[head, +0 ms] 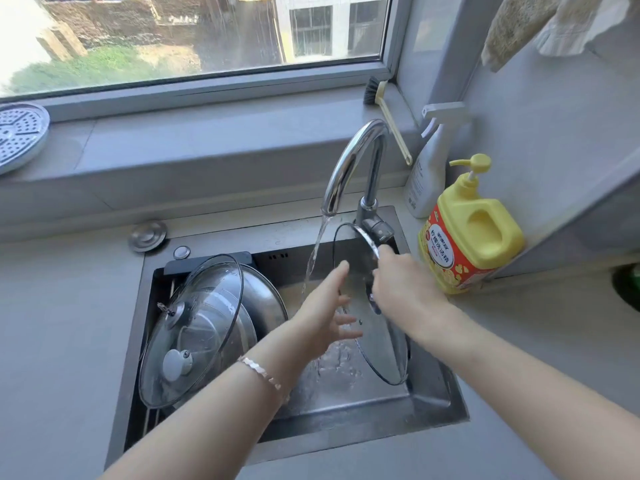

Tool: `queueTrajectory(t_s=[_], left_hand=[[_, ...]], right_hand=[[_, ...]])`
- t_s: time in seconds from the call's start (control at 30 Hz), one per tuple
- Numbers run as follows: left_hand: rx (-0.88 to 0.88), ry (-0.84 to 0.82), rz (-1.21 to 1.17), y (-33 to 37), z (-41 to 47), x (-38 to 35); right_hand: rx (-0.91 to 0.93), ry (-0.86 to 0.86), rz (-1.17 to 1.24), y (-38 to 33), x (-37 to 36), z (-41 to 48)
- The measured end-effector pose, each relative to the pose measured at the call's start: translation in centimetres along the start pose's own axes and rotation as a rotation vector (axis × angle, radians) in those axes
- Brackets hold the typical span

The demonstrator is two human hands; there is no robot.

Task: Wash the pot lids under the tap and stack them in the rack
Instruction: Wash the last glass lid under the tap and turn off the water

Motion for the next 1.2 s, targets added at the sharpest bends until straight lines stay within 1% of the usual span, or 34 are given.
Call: queueTrajectory(t_s=[0.03, 0.1, 0.17, 0.2, 0.23, 0.27, 0.3, 0.33, 0.4, 0.43, 0.5, 0.6, 0.63, 0.67, 0.7, 0.77, 0.8, 0.83, 0.97, 1.03, 1.07, 1.13, 1.2], left_hand=[[0.019, -0.026, -0.053, 1.1, -0.6, -0.6], [-0.004, -0.038, -0.106, 2.6, -1.0, -1.0], [-0.076, 0.086, -0.109, 3.4, -0.7, 0.4], [-0.094, 0.137, -0.12, 3.6, -0.5, 1.2], [-0.089, 0.162, -0.133, 3.4, -0.3, 1.8], [-0.072, 0.165, -0.149, 3.1, -0.2, 2.4], [-0.053, 0.163, -0.167, 2.7, -0.1, 3.1], [-0.05, 0.163, -0.179, 2.5, 0.0, 3.7], [-0.079, 0.175, -0.183, 2.6, 0.3, 5.1], [-0.098, 0.177, -0.187, 2.7, 0.5, 5.6], [-0.157, 0.189, -0.177, 3.1, 0.7, 6.2], [-0.255, 0.251, -0.15, 3.9, 0.5, 6.7], [-0.276, 0.257, -0.138, 4.1, 0.3, 6.6], [-0.292, 0.254, -0.133, 4.2, 0.0, 6.5], [-0.303, 0.246, -0.132, 4.2, -0.4, 6.3], [-0.322, 0.217, -0.123, 4.3, -0.8, 5.9], [-0.333, 0.22, -0.119, 4.4, -0.9, 6.0], [-0.34, 0.243, -0.124, 4.5, -1.0, 6.3], [-0.405, 0.426, -0.089, 5.2, -0.5, 8.8], [-0.413, 0.424, -0.099, 5.2, -0.7, 9.0], [-0.389, 0.397, -0.115, 5.1, -0.9, 8.8], [-0.348, 0.33, -0.17, 5.0, -1.4, 8.1], [-0.367, 0.311, -0.18, 5.3, -1.7, 7.9]], right_hand=[[0.037, -0.005, -0.035, -1.4, 0.0, -0.5], [0.125, -0.014, -0.07, -3.6, -0.7, -1.3], [0.192, -0.029, -0.082, -5.1, -1.6, -2.4], [0.245, -0.007, -0.082, -5.8, -1.9, -3.0], [0.329, 0.037, -0.088, -6.4, -2.2, -3.5], [0.385, 0.046, -0.124, -6.6, -3.0, -4.2], [0.373, 0.032, -0.102, -6.3, -3.6, -4.6], [0.38, 0.058, -0.027, -6.1, -3.8, -5.0], [0.345, 0.026, 0.301, -5.4, -3.9, -5.1], [0.298, -0.03, 0.458, -5.1, -4.1, -4.8], [0.286, -0.032, 0.606, -5.5, -4.3, -3.9], [0.366, -0.024, 0.593, -8.2, -5.3, -2.1], [0.374, 0.001, 0.567, -8.7, -5.6, -1.2], [0.344, 0.031, 0.531, -8.8, -6.0, 0.2], [0.272, 0.035, 0.499, -8.4, -6.5, 1.9], [0.085, -0.001, 0.465, -7.2, -7.3, 4.7], [0.033, -0.014, 0.454, -7.0, -7.5, 5.1], [0.032, -0.011, 0.44, -7.3, -7.6, 4.8], [0.307, 0.034, 0.481, -11.2, -6.3, -1.2], [0.338, 0.028, 0.467, -11.1, -6.2, -1.3], [0.323, 0.018, 0.446, -10.8, -6.4, -0.2], [0.214, -0.028, 0.424, -9.9, -7.1, 2.5], [0.108, -0.025, 0.448, -9.6, -7.2, 4.2]])
Point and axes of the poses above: each hand's wrist, its own z-axis towards the middle knuckle, its own x-axis out of the back of the hand, y = z × x, the point moved 9 cm from there along z, towards the middle knuckle, and after that the axes turned 15 degrees about y, right-handed, at the moved point
